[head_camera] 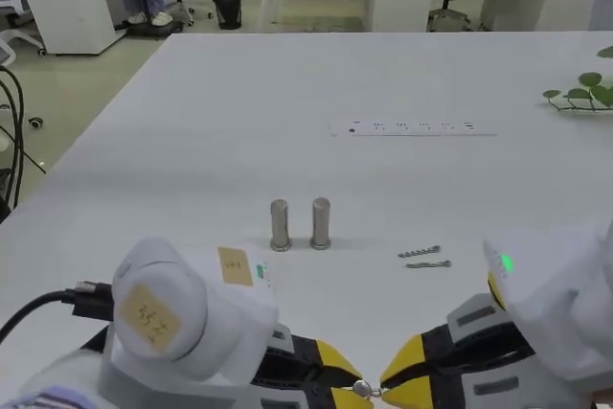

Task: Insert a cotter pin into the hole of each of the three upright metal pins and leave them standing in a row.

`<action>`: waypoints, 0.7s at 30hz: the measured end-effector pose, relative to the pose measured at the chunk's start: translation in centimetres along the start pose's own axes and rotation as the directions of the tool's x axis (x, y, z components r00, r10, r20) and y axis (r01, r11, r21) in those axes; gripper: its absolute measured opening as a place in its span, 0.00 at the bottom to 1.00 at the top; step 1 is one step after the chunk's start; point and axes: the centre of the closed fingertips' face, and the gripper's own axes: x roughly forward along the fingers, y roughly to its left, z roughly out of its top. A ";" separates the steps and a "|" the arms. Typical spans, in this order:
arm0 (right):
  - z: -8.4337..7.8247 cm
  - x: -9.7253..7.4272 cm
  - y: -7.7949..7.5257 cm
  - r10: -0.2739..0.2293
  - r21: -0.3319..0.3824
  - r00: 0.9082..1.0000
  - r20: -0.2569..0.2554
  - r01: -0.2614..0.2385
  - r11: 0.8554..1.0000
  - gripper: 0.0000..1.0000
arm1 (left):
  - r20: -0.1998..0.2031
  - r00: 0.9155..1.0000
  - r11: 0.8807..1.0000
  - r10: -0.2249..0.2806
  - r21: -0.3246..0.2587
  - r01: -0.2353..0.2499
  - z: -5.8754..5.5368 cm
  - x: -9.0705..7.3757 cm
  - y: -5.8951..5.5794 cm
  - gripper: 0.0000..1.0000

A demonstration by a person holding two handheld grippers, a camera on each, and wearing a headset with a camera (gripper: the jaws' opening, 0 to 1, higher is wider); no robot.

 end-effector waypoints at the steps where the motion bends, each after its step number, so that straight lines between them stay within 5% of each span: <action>1: 0.0 0.0 0.0 0.000 -0.001 1.000 0.001 0.000 1.000 0.00 | 0.000 1.000 1.000 0.001 0.000 -0.001 0.0 0.0 0.0 0.05; 16: 0.0 0.1 -0.2 -0.050 0.081 0.998 0.046 0.047 0.996 0.01 | 0.013 1.000 0.999 0.019 -0.030 -0.018 0.2 -0.2 0.2 0.06; 21: -0.3 0.4 -0.1 -0.074 0.149 0.994 0.078 0.062 0.987 0.04 | 0.041 0.998 0.998 0.039 -0.041 -0.038 0.5 -1.3 0.2 0.24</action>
